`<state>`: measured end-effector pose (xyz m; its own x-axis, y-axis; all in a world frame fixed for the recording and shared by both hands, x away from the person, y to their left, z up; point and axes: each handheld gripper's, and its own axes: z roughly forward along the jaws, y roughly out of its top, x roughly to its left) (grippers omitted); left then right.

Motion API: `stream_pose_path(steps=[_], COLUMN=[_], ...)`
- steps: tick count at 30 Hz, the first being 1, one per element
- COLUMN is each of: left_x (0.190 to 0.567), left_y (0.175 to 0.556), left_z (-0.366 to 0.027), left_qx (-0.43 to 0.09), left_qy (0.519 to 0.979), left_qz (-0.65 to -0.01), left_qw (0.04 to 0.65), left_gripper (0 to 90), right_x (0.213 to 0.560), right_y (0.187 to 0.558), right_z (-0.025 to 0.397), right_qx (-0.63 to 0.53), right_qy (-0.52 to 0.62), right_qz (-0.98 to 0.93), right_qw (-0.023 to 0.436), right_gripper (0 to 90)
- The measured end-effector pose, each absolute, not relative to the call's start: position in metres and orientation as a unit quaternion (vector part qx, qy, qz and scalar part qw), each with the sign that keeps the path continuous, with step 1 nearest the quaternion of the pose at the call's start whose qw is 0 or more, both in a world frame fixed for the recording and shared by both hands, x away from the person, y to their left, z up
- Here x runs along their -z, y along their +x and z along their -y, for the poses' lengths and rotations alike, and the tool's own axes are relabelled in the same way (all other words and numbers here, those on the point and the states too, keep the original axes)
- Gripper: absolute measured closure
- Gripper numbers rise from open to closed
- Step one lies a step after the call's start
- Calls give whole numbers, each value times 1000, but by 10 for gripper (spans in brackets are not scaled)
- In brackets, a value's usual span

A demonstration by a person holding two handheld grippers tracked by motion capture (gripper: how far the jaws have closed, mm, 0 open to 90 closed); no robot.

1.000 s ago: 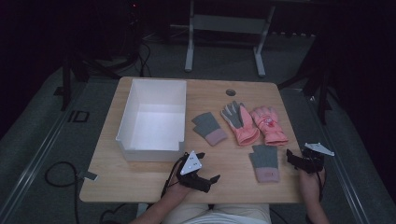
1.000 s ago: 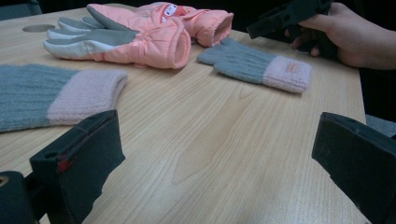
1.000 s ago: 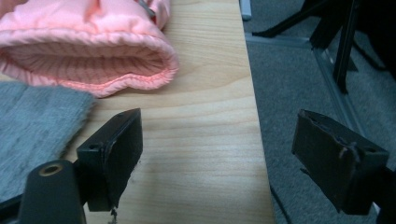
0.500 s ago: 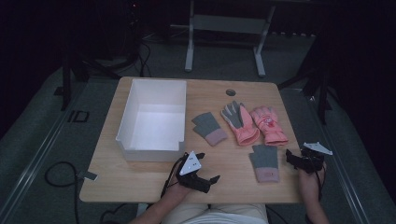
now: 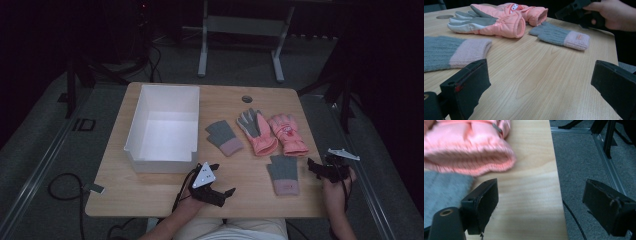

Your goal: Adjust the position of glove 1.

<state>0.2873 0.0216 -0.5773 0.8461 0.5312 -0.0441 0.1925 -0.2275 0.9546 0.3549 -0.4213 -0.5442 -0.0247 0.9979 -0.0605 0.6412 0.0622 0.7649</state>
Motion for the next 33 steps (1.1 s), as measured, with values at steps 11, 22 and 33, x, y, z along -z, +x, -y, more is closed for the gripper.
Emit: stream_pose_path(steps=[11,22,33], left_x=[577,577,577], left_y=[287,288,288], left_z=[-22,-22,-22], left_qx=[-147,-144,-143], left_qy=[768,769,769], left_qz=[-236,-236,-237], left_qw=[577,576,576], left_gripper=[15,15,15], right_x=[501,469,439], right_y=[363,377,391], right_z=[415,391,356], right_qx=[-336,-366,-385], right_qy=[611,568,518], right_qz=[-641,-666,-691], right_qw=[322,317,325], right_gripper=[118,182,276])
